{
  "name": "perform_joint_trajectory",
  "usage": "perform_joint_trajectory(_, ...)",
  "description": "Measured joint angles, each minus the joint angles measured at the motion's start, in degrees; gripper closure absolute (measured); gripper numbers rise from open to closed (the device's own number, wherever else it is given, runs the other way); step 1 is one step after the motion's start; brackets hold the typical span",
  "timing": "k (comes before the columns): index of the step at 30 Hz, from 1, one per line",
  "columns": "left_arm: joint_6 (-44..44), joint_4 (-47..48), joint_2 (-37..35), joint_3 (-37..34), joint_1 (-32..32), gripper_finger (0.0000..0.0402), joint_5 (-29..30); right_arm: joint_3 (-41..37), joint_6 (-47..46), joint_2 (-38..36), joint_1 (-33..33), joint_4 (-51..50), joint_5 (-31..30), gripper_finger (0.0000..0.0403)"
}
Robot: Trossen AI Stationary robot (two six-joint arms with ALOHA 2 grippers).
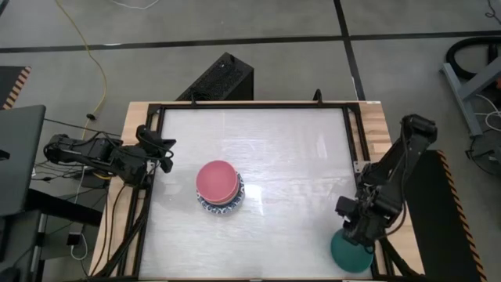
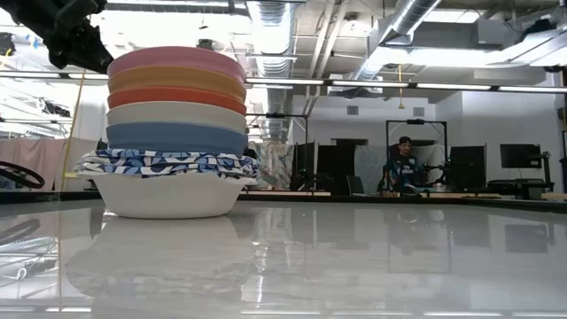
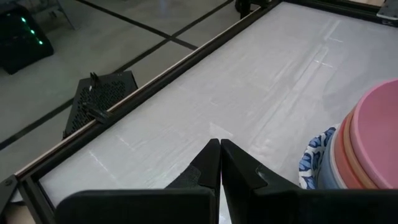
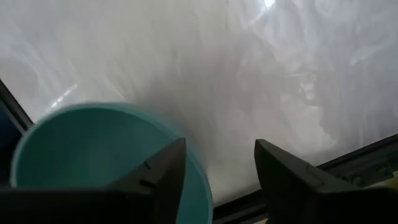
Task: Nest bowls inside each other
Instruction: Stack the green bowl on top of the pink bowl
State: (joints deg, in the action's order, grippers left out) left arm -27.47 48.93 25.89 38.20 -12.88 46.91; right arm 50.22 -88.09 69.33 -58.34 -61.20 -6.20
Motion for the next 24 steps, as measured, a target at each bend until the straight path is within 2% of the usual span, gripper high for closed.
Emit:
perform_joint_trajectory(4, -0.03, 0.0, 0.0, 0.0, 0.0, 0.0401, -0.02, -0.93, 0.92, 0.85, -1.51, 0.63, 0.04, 0.0173)
perform_joint_trajectory(24, -0.01, 0.0, 0.0, 0.0, 0.0, 0.0401, -0.02, -2.65, 0.95, 1.17, -3.14, 1.81, 0.28, 0.0174)
